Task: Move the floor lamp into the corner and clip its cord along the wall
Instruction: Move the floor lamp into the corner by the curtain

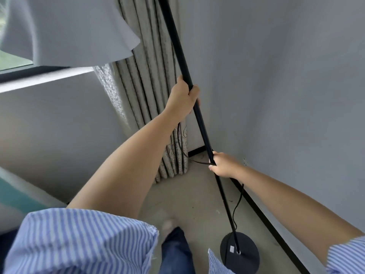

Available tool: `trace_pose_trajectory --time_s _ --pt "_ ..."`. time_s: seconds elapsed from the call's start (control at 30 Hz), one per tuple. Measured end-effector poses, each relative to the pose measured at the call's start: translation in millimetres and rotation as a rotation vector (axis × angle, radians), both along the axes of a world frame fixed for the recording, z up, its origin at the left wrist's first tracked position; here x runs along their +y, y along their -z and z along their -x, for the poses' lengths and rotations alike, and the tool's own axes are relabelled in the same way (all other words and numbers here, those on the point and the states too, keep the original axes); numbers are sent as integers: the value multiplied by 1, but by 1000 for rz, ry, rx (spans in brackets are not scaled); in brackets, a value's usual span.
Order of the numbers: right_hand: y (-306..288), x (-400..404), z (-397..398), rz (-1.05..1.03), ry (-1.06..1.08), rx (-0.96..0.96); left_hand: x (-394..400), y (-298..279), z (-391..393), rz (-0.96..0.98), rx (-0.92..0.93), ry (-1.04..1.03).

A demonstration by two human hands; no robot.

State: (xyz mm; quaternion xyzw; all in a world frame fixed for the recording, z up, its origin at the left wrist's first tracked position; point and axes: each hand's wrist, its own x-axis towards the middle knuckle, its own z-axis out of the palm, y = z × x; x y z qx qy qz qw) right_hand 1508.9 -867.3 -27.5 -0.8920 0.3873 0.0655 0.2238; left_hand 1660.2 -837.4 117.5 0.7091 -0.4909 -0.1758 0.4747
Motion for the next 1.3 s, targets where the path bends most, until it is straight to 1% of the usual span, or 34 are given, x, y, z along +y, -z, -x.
trace_pose_trajectory --time_s 0.1,0.3,0.53,0.67,0.87,1.07,1.2,1.3 --pt "6 -45 -47 -4 36 10 -51 8 -48 -5 -14 16" --pt "7 -130 -129 -94 138 -30 -147 15 -130 -46 -17 82" --pt "13 -215 -188 -87 182 -42 -229 15 -177 -59 -36 119" --pt "24 -257 -215 -76 156 -22 -261 20 -192 -102 -60 102" --pt "30 -313 -247 -16 67 -22 -296 14 -210 -89 -67 3" --pt "31 -349 -267 30 73 -42 -319 9 -216 -90 -67 -101" --pt "36 -369 -270 52 43 -52 -334 6 -213 -107 -159 -170" --pt "37 -380 -270 60 36 -103 -344 0 -210 -88 -241 -186"
